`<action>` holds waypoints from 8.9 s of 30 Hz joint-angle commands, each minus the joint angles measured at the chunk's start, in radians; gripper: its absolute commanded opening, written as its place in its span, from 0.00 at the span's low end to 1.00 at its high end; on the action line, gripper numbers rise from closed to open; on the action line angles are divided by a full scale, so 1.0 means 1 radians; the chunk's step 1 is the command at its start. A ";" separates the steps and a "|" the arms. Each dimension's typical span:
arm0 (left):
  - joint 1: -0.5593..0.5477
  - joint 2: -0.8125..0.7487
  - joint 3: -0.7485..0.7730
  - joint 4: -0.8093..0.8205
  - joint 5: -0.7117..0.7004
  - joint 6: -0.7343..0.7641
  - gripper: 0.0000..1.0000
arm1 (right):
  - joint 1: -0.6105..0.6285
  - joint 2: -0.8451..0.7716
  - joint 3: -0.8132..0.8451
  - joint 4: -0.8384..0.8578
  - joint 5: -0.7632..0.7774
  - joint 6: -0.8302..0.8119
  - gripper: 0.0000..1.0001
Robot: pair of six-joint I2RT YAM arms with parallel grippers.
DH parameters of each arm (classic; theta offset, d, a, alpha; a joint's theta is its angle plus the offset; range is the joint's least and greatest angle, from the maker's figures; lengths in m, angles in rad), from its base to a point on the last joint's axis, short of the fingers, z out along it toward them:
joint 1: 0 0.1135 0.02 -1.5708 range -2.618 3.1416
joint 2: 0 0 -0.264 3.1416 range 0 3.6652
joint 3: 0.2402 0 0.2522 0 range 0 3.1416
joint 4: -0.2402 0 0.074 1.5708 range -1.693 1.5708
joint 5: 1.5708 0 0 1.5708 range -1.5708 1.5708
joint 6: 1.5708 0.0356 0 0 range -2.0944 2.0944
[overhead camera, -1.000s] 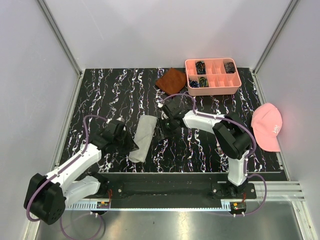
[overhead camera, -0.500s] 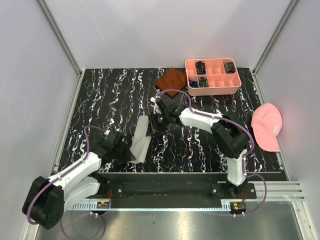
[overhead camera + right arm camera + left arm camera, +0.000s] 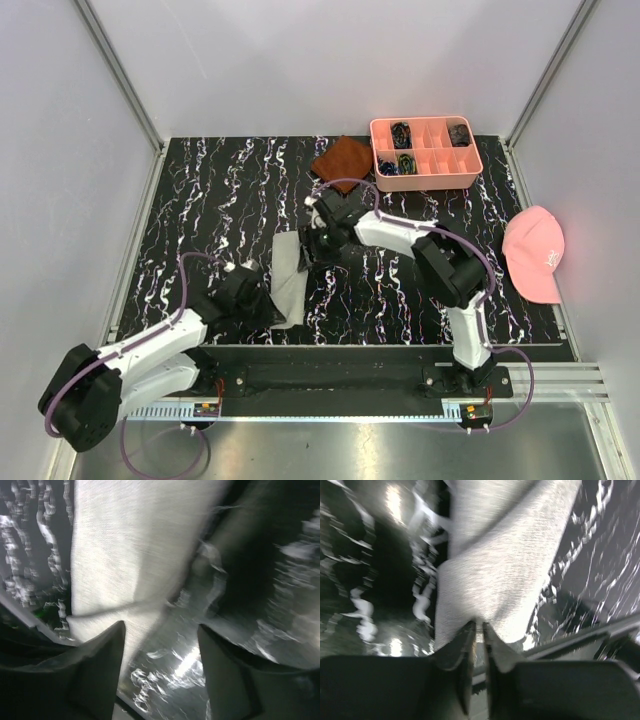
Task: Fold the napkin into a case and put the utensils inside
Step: Rotate the smaller rectangle-folded napkin at the center of the board, then pick up the fork from the corner of the board, then stuff the fork into the folded napkin, then pick up the fork from the corner of the board, then pass from the right arm to the left, then pass from the left arm to the right
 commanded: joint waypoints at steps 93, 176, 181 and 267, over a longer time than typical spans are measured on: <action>0.205 0.027 0.035 0.009 0.229 0.210 0.10 | 0.152 0.312 0.779 -0.362 0.649 0.306 0.00; 0.161 -0.086 0.310 -0.092 0.325 0.306 0.51 | -0.473 -0.564 -0.655 -0.243 0.683 0.720 0.45; 0.151 -0.051 0.350 -0.086 0.358 0.332 0.55 | -0.469 -0.553 -0.672 -0.123 0.531 0.634 0.07; 0.355 -0.129 0.161 0.146 0.590 0.147 0.30 | 0.050 -0.265 -0.316 1.126 -0.261 0.649 0.01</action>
